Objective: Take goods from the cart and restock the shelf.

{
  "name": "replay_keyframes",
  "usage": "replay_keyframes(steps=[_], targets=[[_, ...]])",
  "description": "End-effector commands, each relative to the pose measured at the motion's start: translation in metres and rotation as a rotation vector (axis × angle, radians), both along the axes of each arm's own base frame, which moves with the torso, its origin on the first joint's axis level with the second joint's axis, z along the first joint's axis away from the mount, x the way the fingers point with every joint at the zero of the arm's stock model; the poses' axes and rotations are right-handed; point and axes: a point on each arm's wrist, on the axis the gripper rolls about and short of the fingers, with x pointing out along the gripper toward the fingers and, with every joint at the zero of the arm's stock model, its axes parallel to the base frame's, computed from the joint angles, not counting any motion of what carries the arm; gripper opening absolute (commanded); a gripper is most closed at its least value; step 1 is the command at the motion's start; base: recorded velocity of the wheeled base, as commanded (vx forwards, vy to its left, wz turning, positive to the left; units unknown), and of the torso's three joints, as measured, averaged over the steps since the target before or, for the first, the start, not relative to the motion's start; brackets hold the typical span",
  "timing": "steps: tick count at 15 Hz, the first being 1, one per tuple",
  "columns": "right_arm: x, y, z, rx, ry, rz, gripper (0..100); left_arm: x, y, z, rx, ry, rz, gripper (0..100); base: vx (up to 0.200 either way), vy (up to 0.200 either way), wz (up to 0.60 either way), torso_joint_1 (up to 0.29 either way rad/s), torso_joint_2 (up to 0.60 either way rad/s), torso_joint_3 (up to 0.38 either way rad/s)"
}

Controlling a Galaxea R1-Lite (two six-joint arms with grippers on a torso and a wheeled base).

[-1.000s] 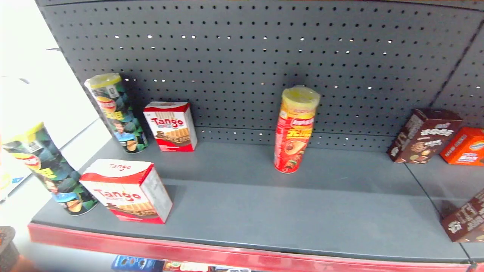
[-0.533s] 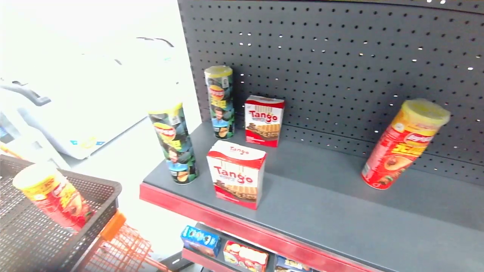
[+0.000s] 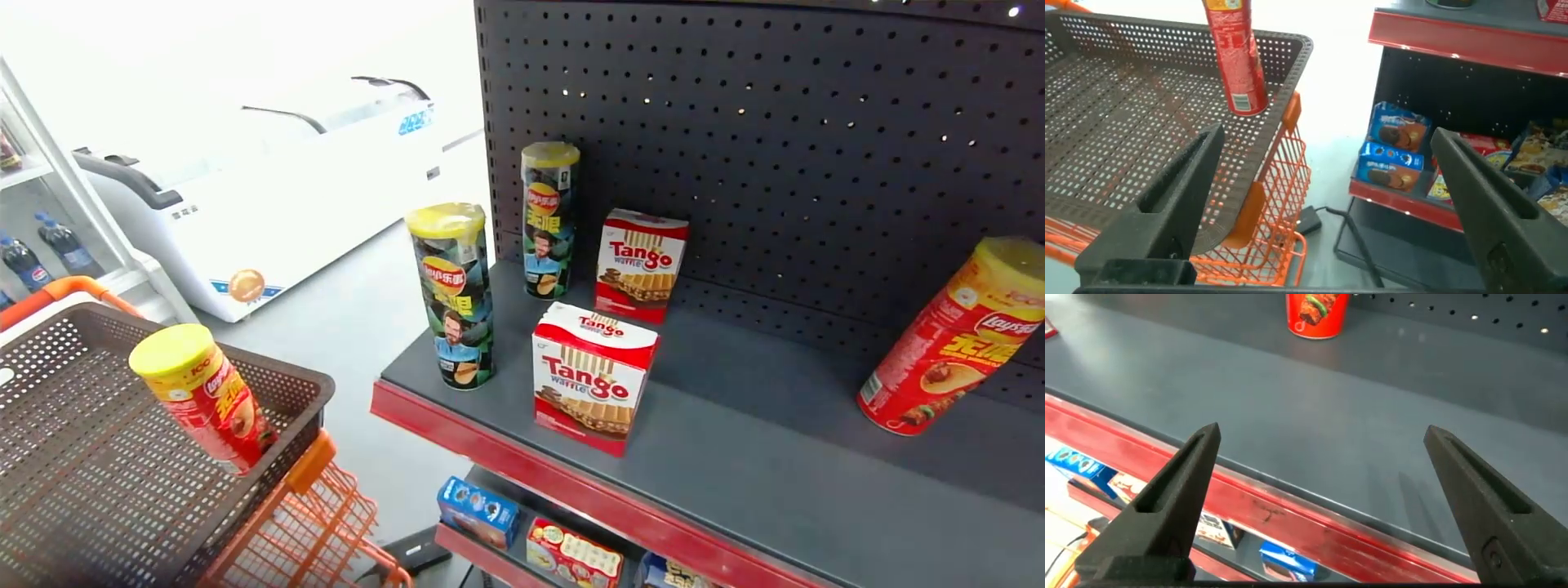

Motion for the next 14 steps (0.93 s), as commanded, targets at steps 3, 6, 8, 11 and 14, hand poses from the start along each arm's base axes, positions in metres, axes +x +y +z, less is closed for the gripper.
replay_keyframes(steps=[3,6,8,11,14], targets=[[0.0,0.0,0.0,-0.001,0.0,0.0,100,0.0,0.0,0.0,0.002,0.001,-0.002,100,0.0,0.0,0.0,0.0,0.0,0.0],[0.0,0.0,0.0,-0.001,0.0,0.0,100,-0.001,0.0,0.004,0.009,-0.013,0.01,100,0.0,0.0,0.0,0.0,0.0,0.0],[0.0,0.0,0.0,-0.001,0.0,0.0,100,-0.007,0.001,0.041,0.063,-0.013,0.034,100,0.0,0.0,0.0,0.0,0.0,0.0],[0.0,0.0,0.0,-0.001,0.0,0.0,100,0.011,0.004,0.084,0.071,0.118,0.14,100,0.0,0.0,0.0,0.0,0.0,0.0],[0.0,0.0,0.0,-0.001,0.0,0.0,100,0.027,0.002,0.09,-0.038,0.164,0.195,100,0.0,0.0,0.0,0.0,0.0,0.0]])
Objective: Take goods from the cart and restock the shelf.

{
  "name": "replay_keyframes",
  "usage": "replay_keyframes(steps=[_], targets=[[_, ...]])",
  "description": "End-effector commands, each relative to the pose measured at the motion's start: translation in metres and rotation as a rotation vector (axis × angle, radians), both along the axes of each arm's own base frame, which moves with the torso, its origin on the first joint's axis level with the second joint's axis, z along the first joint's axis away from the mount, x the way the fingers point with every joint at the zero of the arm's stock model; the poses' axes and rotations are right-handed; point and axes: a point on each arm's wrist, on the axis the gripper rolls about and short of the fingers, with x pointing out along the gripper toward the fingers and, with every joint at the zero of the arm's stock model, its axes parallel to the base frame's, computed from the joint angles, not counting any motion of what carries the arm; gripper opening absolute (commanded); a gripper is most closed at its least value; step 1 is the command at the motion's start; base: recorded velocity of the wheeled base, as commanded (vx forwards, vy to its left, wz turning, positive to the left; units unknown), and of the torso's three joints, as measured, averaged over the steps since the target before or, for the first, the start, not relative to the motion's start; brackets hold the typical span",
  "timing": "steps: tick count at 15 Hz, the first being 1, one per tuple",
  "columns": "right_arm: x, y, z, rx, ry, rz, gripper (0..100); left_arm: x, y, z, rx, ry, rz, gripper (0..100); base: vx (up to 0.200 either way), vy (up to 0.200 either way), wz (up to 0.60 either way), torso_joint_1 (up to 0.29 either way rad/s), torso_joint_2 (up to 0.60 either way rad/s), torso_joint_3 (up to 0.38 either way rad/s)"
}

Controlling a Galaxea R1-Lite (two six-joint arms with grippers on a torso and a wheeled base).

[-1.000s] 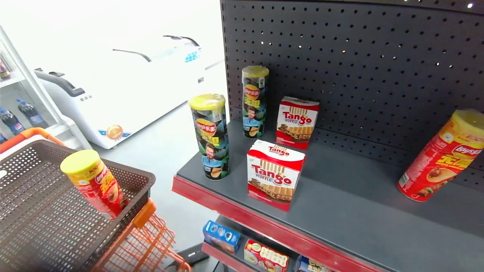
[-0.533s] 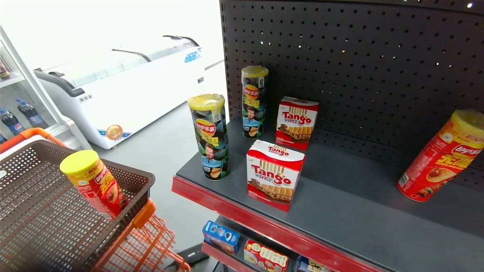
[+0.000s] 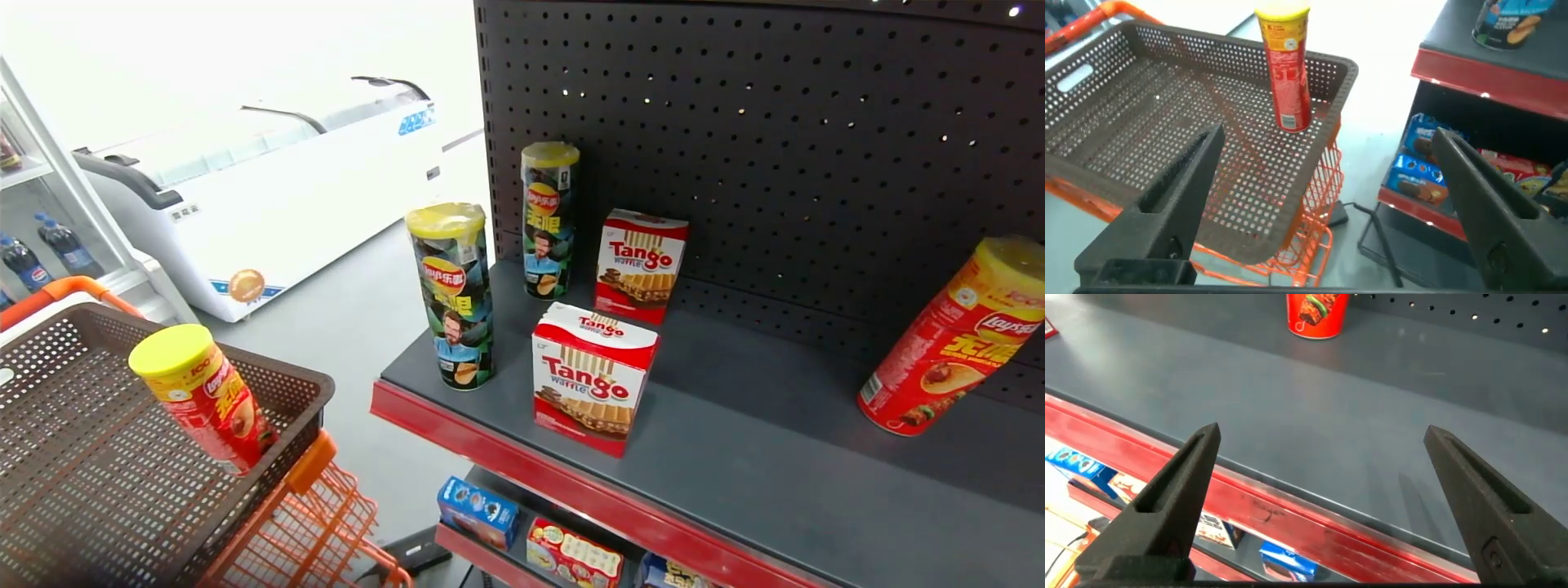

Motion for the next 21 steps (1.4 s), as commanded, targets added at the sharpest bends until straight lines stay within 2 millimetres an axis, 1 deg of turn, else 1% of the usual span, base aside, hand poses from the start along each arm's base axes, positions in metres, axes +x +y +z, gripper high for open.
replay_keyframes(steps=[1,5,6,7,11,13,14,16,18,21], targets=[[0.0,0.0,0.0,0.0,0.0,0.0,100,0.028,0.001,0.012,-0.069,0.121,0.038,100,0.0,0.0,0.0,0.0,0.0,0.0],[0.0,0.0,0.0,0.0,0.0,0.0,100,0.062,0.01,0.017,-0.098,0.21,0.103,100,0.0,0.0,0.0,0.0,0.0,0.0],[0.0,0.0,0.0,0.0,0.0,0.0,100,0.078,0.016,0.016,-0.108,0.242,0.134,100,0.0,0.0,0.0,0.0,0.0,0.0],[0.0,0.0,0.0,0.0,0.0,0.0,100,0.089,0.019,0.014,-0.108,0.267,0.13,100,0.0,0.0,0.0,0.0,0.0,0.0],[0.0,0.0,0.0,0.0,0.0,0.0,100,0.134,0.025,-0.002,-0.057,0.311,0.066,100,0.0,0.0,0.0,0.0,0.0,0.0],[0.0,0.0,0.0,0.0,0.0,0.0,100,0.156,0.029,-0.015,-0.051,0.304,0.056,100,0.0,0.0,0.0,0.0,0.0,0.0],[0.0,0.0,0.0,0.0,0.0,0.0,100,0.165,0.031,-0.018,-0.051,0.293,0.059,100,0.0,0.0,0.0,0.0,0.0,0.0],[0.0,0.0,0.0,0.0,0.0,0.0,100,0.192,0.039,-0.025,-0.058,0.275,0.068,100,0.0,0.0,0.0,0.0,0.0,0.0],[0.0,0.0,0.0,0.0,0.0,0.0,100,0.204,0.044,-0.024,-0.057,0.25,0.077,100,0.0,0.0,0.0,0.0,0.0,0.0],[0.0,0.0,0.0,0.0,0.0,0.0,100,0.219,0.055,-0.03,-0.054,0.233,0.11,100,0.0,0.0,0.0,0.0,0.0,0.0]])
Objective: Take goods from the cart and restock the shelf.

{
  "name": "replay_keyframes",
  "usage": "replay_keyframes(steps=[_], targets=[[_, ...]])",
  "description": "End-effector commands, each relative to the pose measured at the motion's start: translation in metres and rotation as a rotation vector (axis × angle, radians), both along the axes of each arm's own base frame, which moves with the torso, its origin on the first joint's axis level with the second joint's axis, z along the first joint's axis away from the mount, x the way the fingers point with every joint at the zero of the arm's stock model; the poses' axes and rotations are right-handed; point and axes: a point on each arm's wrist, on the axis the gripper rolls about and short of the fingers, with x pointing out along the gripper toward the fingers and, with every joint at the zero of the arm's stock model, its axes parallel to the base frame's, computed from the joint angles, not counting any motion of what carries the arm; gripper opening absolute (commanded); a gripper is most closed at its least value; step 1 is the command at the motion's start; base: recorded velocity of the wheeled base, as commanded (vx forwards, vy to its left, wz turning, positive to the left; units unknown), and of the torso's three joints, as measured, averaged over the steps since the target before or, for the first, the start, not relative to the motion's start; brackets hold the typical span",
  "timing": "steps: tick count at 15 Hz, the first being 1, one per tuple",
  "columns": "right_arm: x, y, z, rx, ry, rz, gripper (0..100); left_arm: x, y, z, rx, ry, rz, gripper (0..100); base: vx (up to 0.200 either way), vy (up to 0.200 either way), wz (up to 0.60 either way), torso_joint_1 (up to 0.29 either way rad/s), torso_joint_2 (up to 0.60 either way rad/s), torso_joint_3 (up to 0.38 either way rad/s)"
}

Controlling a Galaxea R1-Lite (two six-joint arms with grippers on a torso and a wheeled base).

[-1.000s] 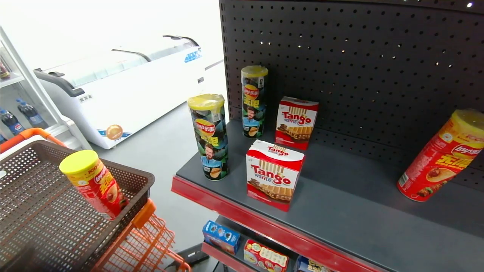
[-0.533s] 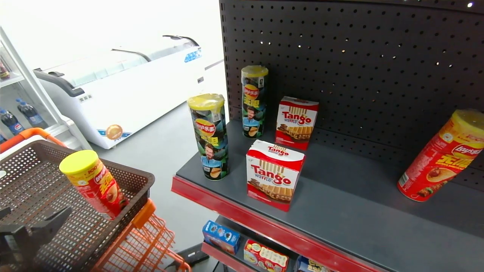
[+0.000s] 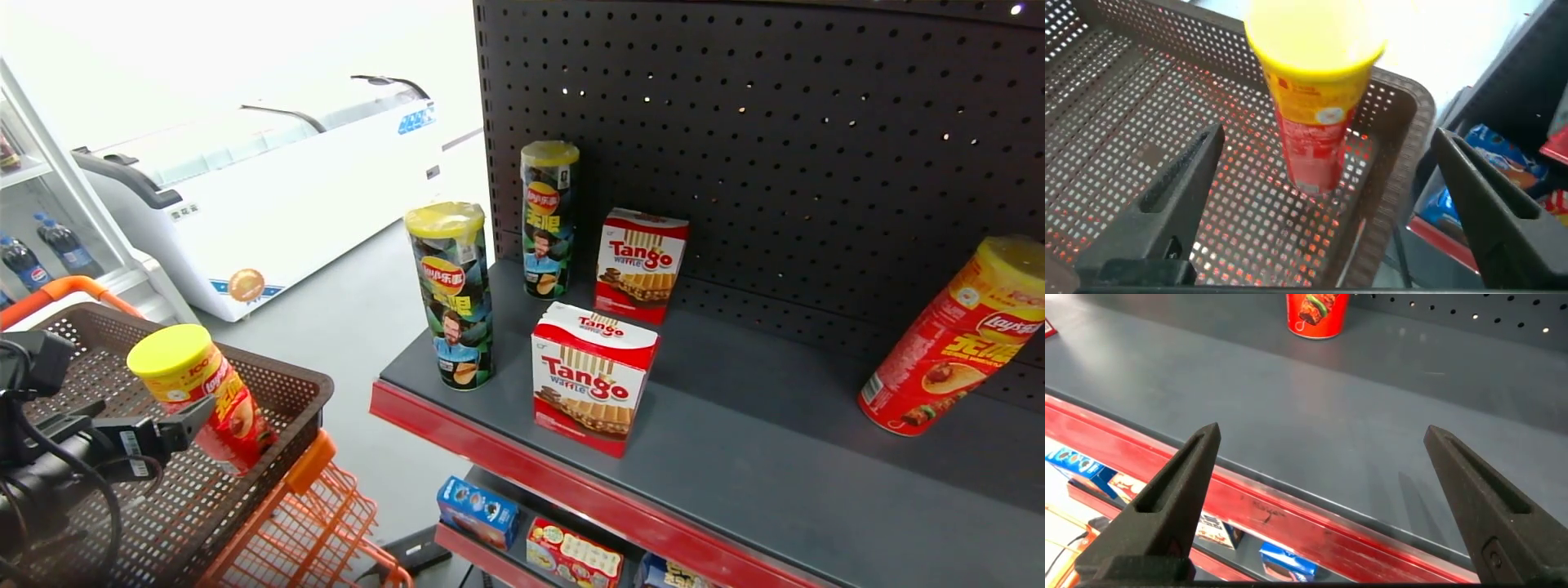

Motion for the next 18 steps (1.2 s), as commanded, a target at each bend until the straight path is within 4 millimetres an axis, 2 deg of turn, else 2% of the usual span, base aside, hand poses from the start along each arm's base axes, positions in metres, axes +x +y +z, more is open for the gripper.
replay_keyframes(steps=[1,6,10,18], targets=[[0.0,0.0,0.0,0.0,-0.001,0.0,100,0.015,0.008,-0.014,-0.015,0.053,0.017,100,0.0,0.0,0.0,0.0,0.0,0.0],[0.0,0.0,0.0,0.0,-0.001,0.0,100,0.036,0.016,-0.034,-0.022,0.002,-0.077,100,0.0,0.0,0.0,0.0,0.0,0.0],[0.0,0.0,0.0,0.0,-0.001,0.0,100,0.046,0.025,-0.048,0.074,-0.055,-0.073,100,0.0,0.0,0.0,0.0,0.0,0.0],[0.0,0.0,0.0,0.0,-0.001,0.0,100,0.068,0.036,-0.072,0.071,-0.048,-0.063,100,0.0,0.0,0.0,0.0,0.0,0.0]])
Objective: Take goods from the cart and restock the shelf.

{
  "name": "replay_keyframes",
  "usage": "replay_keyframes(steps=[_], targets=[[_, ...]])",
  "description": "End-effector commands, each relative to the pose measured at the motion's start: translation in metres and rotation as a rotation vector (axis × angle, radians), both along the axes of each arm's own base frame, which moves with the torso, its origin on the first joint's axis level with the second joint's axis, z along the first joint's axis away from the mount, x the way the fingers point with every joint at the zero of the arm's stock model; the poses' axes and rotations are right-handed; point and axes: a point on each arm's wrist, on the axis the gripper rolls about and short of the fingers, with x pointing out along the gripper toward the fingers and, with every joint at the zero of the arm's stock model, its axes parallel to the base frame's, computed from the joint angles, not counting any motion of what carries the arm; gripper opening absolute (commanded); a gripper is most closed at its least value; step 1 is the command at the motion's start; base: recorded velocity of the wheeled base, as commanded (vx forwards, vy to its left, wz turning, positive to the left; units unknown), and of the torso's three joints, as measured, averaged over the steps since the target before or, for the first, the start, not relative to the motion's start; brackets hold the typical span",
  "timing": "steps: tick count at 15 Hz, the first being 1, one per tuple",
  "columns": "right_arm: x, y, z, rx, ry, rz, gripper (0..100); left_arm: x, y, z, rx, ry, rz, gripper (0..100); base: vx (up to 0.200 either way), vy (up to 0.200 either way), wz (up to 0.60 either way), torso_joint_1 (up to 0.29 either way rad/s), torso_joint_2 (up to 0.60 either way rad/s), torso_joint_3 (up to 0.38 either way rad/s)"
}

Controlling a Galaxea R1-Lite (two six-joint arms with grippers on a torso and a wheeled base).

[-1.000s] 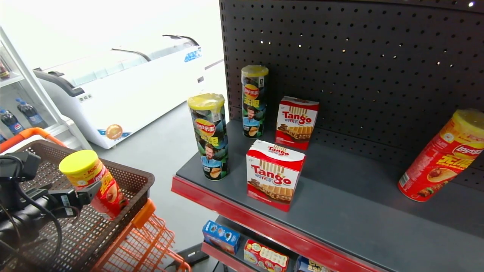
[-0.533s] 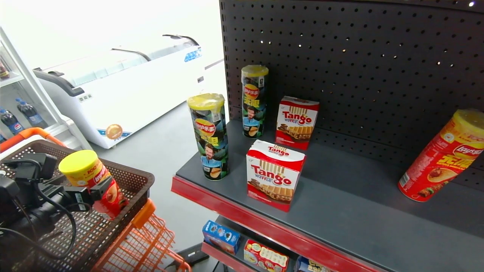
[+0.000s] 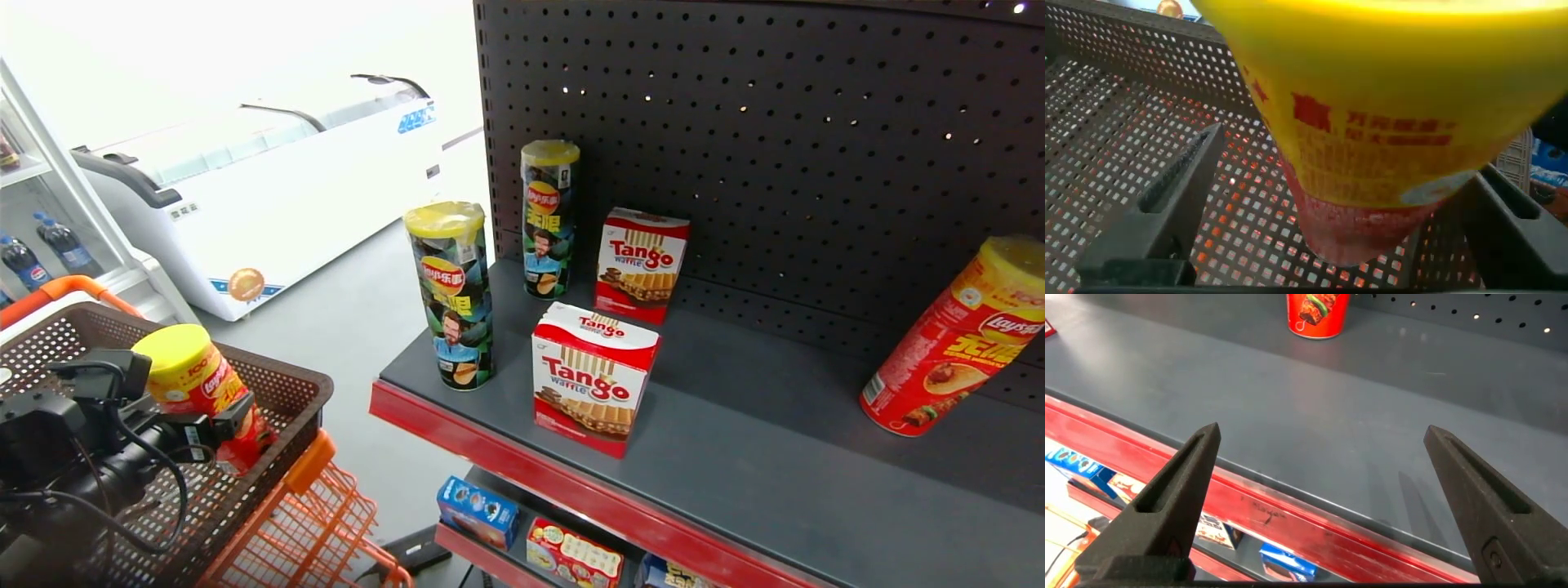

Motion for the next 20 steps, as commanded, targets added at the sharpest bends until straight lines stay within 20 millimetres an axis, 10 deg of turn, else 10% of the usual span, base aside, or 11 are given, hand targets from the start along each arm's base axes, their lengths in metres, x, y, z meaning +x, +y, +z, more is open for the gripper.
replay_keyframes(steps=[1,7,8,16,20], targets=[[0.0,0.0,0.0,-0.001,0.0,0.0,100,0.01,0.002,-0.008,-0.004,0.011,-0.005,100,0.0,0.0,0.0,0.0,0.0,0.0],[0.0,0.0,0.0,-0.001,0.0,0.0,100,0.033,0.007,-0.004,0.012,-0.055,-0.014,100,0.0,0.0,0.0,0.0,0.0,0.0],[0.0,0.0,0.0,-0.001,0.0,0.0,100,0.035,0.007,-0.002,0.018,-0.068,-0.017,0,0.0,0.0,0.0,0.0,0.0,0.0],[0.0,0.0,0.0,-0.001,0.0,0.0,100,0.034,-0.003,0.008,0.026,-0.095,-0.043,0,0.0,0.0,0.0,0.0,0.0,0.0],[0.0,0.0,0.0,-0.001,0.0,0.0,100,0.013,-0.026,0.055,0.034,-0.152,-0.11,0,0.0,0.0,0.0,0.0,0.0,0.0]])
